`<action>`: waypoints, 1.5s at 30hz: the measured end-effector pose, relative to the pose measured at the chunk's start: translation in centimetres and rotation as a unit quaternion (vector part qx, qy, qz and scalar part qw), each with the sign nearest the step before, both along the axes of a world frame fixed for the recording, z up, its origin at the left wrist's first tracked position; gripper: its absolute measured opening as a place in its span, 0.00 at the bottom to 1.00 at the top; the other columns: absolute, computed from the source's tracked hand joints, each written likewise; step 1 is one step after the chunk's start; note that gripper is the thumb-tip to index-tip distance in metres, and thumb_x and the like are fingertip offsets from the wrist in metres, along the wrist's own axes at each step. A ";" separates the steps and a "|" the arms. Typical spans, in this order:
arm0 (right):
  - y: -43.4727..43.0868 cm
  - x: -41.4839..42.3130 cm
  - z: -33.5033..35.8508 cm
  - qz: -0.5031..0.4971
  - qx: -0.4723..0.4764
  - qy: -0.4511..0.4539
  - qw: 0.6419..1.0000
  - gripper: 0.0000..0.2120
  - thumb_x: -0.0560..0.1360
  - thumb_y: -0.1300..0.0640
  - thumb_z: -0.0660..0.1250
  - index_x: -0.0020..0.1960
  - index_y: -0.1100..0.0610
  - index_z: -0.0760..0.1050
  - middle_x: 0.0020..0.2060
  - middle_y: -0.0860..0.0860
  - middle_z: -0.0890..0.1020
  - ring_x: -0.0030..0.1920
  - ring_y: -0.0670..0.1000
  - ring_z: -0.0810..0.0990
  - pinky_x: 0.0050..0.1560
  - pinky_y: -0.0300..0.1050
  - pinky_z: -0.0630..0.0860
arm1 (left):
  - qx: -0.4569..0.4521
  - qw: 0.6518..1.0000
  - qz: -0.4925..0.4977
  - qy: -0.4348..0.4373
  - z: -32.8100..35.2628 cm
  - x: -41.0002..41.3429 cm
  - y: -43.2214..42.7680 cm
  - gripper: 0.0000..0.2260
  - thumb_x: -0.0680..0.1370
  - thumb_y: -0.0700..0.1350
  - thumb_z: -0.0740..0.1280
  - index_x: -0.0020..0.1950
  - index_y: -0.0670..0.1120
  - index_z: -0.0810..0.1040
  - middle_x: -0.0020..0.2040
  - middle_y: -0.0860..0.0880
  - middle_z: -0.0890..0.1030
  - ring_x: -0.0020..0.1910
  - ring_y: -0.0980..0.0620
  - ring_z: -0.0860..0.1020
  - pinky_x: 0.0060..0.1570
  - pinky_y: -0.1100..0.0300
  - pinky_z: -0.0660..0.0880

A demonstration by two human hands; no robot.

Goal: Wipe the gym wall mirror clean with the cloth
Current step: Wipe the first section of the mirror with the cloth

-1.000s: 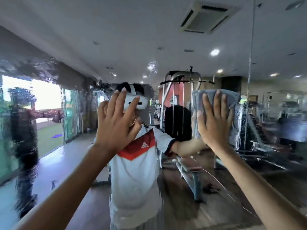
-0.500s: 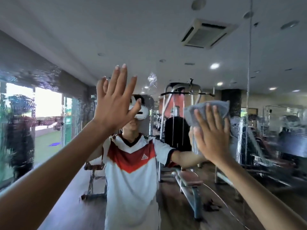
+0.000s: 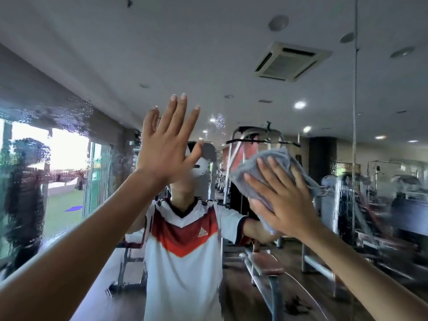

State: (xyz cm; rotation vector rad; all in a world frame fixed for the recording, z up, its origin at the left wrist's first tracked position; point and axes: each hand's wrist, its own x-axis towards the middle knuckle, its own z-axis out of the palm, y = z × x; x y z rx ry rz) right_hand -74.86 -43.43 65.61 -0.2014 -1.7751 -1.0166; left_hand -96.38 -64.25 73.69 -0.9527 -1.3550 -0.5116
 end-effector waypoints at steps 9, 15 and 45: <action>-2.8 -3.2 11.3 0.030 -0.222 0.216 0.950 0.29 0.82 0.39 0.42 0.81 0.47 0.49 0.81 0.53 0.50 0.80 0.56 0.48 0.76 0.67 0.44 | 0.020 1.000 0.012 0.012 -0.3 0.3 0.2 0.30 0.82 0.59 0.48 0.81 0.46 0.60 0.81 0.42 0.56 0.81 0.44 0.54 0.76 0.43 0.48; -3.3 -4.0 5.4 0.041 -0.046 0.085 0.995 0.27 0.83 0.44 0.47 0.81 0.48 0.48 0.80 0.53 0.53 0.80 0.56 0.52 0.76 0.67 0.51 | 0.021 1.000 0.005 0.018 -0.1 0.1 0.1 0.30 0.82 0.59 0.49 0.81 0.46 0.60 0.81 0.41 0.57 0.80 0.44 0.55 0.75 0.42 0.52; -4.6 -5.3 16.5 0.027 -0.135 0.159 0.978 0.27 0.83 0.41 0.35 0.80 0.47 0.45 0.79 0.50 0.46 0.80 0.53 0.43 0.78 0.61 0.40 | 0.015 0.999 0.006 0.036 7.8 0.3 -1.0 0.31 0.76 0.61 0.55 0.71 0.41 0.72 0.63 0.39 0.75 0.62 0.41 0.68 0.57 0.45 0.61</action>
